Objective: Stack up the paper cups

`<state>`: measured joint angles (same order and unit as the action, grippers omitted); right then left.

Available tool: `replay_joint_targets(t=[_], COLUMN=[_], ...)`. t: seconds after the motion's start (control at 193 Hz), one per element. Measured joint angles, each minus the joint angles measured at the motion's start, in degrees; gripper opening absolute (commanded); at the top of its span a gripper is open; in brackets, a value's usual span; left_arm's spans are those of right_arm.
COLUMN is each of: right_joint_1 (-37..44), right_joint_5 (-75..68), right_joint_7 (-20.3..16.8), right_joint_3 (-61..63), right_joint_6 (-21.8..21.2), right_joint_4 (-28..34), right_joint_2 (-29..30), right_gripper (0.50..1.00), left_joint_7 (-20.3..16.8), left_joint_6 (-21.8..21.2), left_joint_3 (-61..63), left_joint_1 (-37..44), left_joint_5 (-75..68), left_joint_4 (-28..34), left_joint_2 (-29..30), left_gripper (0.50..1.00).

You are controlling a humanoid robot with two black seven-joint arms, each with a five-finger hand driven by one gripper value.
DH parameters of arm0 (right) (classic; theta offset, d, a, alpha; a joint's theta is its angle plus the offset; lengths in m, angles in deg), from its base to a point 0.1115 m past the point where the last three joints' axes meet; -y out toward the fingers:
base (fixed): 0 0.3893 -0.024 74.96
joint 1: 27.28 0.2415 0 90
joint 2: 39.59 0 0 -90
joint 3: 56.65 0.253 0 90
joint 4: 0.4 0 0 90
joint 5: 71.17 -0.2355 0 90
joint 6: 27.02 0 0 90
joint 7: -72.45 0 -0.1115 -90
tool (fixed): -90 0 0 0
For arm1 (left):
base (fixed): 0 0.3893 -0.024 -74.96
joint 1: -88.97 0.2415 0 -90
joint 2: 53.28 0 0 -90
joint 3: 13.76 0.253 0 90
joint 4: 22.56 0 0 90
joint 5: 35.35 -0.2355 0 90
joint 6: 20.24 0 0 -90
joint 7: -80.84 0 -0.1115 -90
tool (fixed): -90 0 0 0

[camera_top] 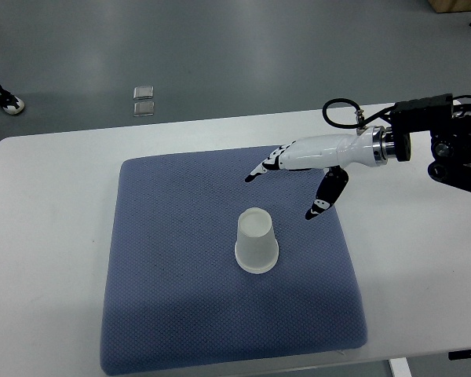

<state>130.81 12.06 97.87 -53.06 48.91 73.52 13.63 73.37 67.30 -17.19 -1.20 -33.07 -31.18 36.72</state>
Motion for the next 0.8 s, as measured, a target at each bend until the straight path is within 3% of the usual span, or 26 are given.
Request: replay_joint_targets(t=[0.389, 0.612, 0.799], right_joint_1=[-0.98, -2.67, -5.33], right_joint_5=[-12.72, -30.96, -51.83], right_joint_7=[-0.01, 0.12, -0.06], right_joint_3=[4.59, 5.69, 5.76], right_joint_6=[0.21, 0.34, 0.68], right_joint_4=[-15.25, -23.87, -26.97], right_joint_2=[-0.27, 0.45, 1.79], right_gripper=[0.915, 0.915, 0.915], left_joint_7=[0.00, 0.00, 0.00], left_joint_6=[0.00, 0.00, 0.00], left_joint_3=[0.00, 0.00, 0.00], left_joint_1=[0.00, 0.00, 0.00], left_joint_5=[0.00, 0.00, 0.00], left_joint_4=[0.00, 0.00, 0.00], left_joint_2=[0.00, 0.00, 0.00], left_gripper=[1.000, 1.000, 1.000])
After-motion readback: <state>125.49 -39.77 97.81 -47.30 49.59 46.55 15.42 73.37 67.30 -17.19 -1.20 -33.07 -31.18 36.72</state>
